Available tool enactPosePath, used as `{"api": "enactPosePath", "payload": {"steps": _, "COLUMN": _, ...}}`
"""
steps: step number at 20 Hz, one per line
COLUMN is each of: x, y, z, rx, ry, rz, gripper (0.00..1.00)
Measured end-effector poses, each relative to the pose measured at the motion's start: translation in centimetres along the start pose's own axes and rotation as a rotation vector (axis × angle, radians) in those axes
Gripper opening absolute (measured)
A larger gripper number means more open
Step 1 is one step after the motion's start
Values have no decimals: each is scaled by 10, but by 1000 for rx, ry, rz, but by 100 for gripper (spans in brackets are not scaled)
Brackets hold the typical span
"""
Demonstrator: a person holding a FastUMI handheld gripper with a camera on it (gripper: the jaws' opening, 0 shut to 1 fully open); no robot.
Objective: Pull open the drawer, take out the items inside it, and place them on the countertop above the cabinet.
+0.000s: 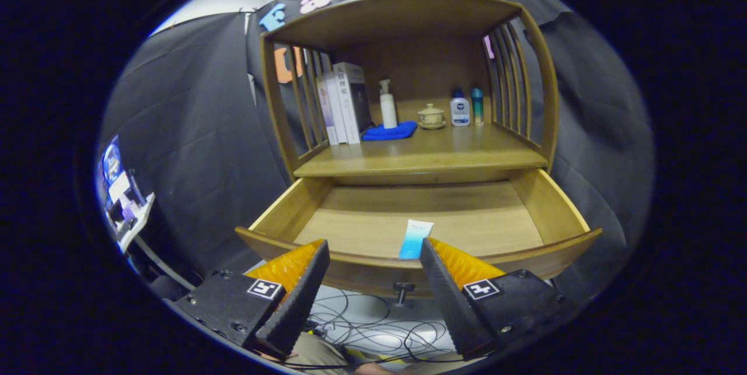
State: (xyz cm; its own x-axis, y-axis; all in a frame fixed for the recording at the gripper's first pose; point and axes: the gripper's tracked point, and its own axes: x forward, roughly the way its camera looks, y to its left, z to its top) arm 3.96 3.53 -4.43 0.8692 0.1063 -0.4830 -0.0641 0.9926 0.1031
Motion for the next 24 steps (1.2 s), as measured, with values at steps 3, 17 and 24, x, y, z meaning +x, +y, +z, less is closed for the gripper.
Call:
{"api": "enactPosePath", "payload": {"steps": 3, "x": 23, "y": -11, "z": 4, "rx": 46, "ry": 105, "rz": -34, "gripper": 98}}
{"api": "enactPosePath", "payload": {"steps": 17, "x": 99, "y": -28, "z": -9, "rx": 151, "ry": 538, "rz": -105, "gripper": 97}}
{"api": "enactPosePath", "payload": {"steps": 24, "x": 130, "y": -38, "z": -41, "rx": 196, "ry": 736, "rz": -159, "gripper": 93}}
